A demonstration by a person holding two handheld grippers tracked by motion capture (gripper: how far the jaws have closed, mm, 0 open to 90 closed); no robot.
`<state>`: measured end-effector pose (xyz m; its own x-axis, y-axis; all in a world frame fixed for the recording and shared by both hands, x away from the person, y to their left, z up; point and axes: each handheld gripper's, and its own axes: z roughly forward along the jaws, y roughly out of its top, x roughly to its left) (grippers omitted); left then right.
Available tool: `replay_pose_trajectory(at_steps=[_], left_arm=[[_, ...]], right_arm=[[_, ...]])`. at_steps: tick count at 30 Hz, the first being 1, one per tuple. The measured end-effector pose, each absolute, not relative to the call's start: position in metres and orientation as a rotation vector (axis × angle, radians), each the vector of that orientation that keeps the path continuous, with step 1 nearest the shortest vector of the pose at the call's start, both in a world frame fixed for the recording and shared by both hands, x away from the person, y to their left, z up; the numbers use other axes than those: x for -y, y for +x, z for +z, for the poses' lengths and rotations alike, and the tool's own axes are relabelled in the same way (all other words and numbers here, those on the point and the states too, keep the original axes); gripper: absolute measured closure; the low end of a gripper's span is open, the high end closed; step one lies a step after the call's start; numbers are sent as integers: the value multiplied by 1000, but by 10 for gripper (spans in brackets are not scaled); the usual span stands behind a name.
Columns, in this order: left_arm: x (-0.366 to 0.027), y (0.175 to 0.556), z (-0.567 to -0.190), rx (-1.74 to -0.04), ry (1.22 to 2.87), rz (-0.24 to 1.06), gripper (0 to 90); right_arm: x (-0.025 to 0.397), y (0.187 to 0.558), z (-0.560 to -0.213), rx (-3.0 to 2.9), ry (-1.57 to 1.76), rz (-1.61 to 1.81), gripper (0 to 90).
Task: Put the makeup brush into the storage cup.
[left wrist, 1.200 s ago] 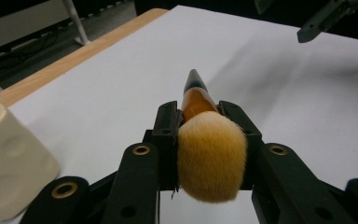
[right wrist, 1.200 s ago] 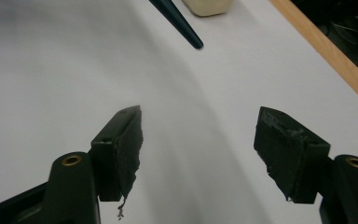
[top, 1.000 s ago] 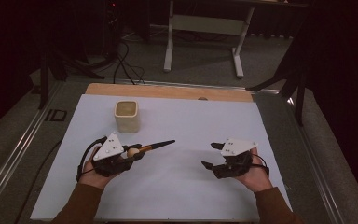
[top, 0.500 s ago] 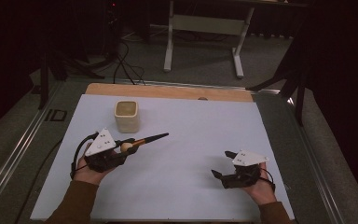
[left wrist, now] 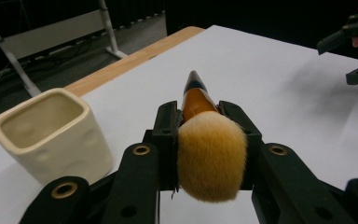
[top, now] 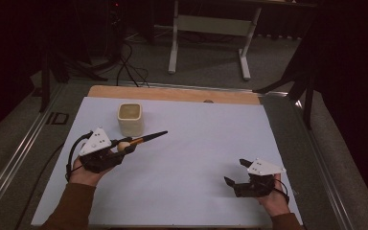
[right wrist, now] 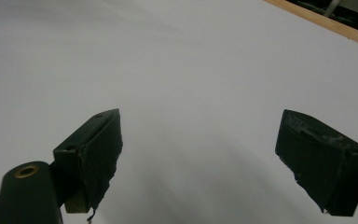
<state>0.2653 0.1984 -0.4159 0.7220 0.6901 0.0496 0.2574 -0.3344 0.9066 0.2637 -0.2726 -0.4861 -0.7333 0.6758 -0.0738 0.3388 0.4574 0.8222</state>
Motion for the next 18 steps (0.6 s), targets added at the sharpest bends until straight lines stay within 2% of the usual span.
replay_pose_trajectory(at_steps=[18], left_arm=[[-209,273,-412,-778,1917,547,705]], right_arm=[[282,254,-490,-2297,894,1204,143]])
